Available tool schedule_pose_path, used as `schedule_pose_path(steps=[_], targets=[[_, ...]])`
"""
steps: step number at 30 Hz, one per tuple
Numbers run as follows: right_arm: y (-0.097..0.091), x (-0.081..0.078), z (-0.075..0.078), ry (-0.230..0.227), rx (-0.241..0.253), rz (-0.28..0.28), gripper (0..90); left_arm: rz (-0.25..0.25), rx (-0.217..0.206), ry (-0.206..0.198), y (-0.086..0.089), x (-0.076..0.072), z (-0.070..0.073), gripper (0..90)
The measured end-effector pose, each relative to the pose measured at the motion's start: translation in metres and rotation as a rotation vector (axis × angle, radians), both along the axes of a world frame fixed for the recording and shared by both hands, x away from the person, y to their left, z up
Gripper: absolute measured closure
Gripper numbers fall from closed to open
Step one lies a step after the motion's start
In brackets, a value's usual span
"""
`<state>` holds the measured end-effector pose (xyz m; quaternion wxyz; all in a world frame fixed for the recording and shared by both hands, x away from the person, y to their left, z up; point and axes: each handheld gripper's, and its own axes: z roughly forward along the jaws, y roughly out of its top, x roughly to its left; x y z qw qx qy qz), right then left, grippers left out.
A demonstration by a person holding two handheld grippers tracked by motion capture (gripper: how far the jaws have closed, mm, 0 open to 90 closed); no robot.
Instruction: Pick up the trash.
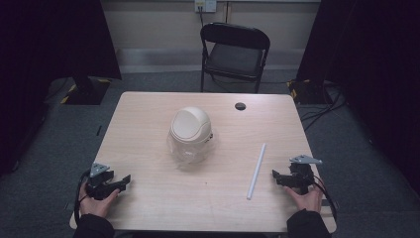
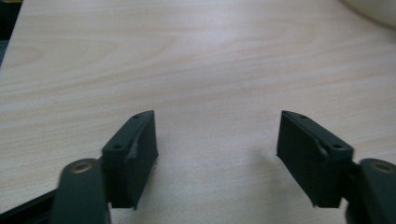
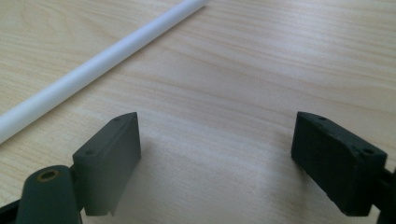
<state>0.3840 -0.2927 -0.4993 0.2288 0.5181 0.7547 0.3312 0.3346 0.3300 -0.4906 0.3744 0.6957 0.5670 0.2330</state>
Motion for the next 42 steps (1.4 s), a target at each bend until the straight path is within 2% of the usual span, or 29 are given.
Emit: schedule_pose_path(steps=[4, 5, 6, 7, 8, 10, 13, 16, 17, 19, 26, 38, 42], targets=[[-0.001, 0.001, 0.0, 0.004, -0.003, 0.01, 12.9, -0.007, -0.05, -0.092, -0.002, -0.004, 0.015, 29.2], [-0.001, 0.001, 0.0, 0.004, -0.003, 0.01, 12.9, -0.007, -0.05, -0.092, -0.002, -0.004, 0.015, 29.3], [-0.001, 0.001, 0.0, 0.004, -0.003, 0.01, 12.9, -0.014, -0.079, -0.138, -0.004, -0.005, 0.023, 29.3], [-0.001, 0.001, 0.0, 0.004, -0.003, 0.01, 12.9, -0.014, -0.079, -0.138, -0.004, -0.005, 0.023, 29.5], [-0.001, 0.001, 0.0, 0.004, -0.003, 0.01, 12.9, -0.022, -0.097, -0.166, -0.006, -0.005, 0.031, 29.5], [-0.001, 0.002, 0.0, 0.002, -0.004, 0.019, 12.7, -0.028, -0.111, -0.177, -0.007, -0.004, 0.036, 29.5], [-0.002, 0.002, 0.0, 0.004, -0.003, 0.026, 12.6, -0.046, -0.135, -0.228, -0.012, -0.001, 0.054, 29.3], [-0.002, 0.002, 0.0, 0.004, -0.003, 0.026, 12.6, -0.063, -0.132, -0.251, -0.015, 0.001, 0.063, 29.0], [-0.002, 0.002, 0.0, 0.004, -0.003, 0.025, 12.6, -0.074, -0.139, -0.273, -0.018, 0.002, 0.072, 28.9], [-0.002, 0.002, 0.0, 0.004, -0.003, 0.026, 12.6, -0.084, -0.144, -0.297, -0.021, 0.004, 0.081, 29.1], [-0.001, 0.002, 0.0, 0.001, -0.005, 0.023, 12.9, -0.124, -0.154, -0.358, -0.033, 0.01, 0.102, 30.0], [-0.001, 0.002, 0.0, 0.001, -0.006, 0.024, 12.9, -0.177, -0.182, -0.428, -0.054, 0.03, 0.128, 31.1], [-0.001, 0.002, 0.0, 0.001, -0.006, 0.023, 12.9, -0.18, -0.189, -0.443, -0.059, 0.037, 0.136, 31.0]])
